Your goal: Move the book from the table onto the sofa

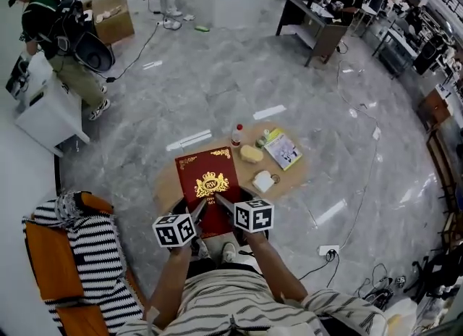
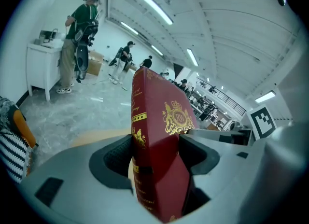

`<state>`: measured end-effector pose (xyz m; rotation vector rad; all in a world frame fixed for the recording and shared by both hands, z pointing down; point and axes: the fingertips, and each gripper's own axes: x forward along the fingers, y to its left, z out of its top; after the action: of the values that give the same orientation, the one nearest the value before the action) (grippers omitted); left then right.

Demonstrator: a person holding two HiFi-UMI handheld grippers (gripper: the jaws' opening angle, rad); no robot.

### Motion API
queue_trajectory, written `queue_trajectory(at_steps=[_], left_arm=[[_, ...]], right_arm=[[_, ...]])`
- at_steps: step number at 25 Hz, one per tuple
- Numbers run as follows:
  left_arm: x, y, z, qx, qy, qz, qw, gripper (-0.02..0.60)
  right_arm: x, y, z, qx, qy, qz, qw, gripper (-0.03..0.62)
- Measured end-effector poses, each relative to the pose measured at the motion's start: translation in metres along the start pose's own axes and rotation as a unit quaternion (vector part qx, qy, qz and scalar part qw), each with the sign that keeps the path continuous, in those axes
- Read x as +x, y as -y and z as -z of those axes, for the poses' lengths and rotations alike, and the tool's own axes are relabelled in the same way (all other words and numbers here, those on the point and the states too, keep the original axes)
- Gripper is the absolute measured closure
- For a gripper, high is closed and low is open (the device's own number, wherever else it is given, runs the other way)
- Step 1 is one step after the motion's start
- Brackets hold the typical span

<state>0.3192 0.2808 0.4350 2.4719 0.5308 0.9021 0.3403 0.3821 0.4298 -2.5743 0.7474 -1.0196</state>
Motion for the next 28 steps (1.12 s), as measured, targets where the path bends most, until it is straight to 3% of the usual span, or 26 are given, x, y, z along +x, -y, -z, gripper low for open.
queue_trajectory(at_steps=[7, 12, 19, 23, 28], left_arm=[[-0.042, 0.034, -0.027, 0.018, 0.055, 0.002, 0.9983, 0.275], [-0.079, 0.016, -0.044, 0.021, 0.090, -0.007, 0.9957, 0.276], [-0.107, 0.023, -0.043, -0.012, 0.133, -0.060, 0.9892, 0.276], [-0.135, -0.012, -0.037, -0.034, 0.157, -0.098, 0.9821, 0.276], [-0.202, -0.087, -0.019, -0.076, 0.200, -0.159, 0.9637, 0.276]], right_arm=[[-0.043, -0.032, -0.031, -0.042, 0.042, -0.012, 0.998, 0.243], [-0.038, -0.075, -0.039, -0.068, 0.054, -0.032, 0.996, 0.243], [-0.045, -0.096, -0.045, -0.103, 0.026, -0.091, 0.990, 0.243], [-0.020, -0.133, -0.031, -0.126, 0.008, -0.131, 0.983, 0.243], [0.028, -0.219, 0.009, -0.169, -0.031, -0.196, 0.965, 0.243]])
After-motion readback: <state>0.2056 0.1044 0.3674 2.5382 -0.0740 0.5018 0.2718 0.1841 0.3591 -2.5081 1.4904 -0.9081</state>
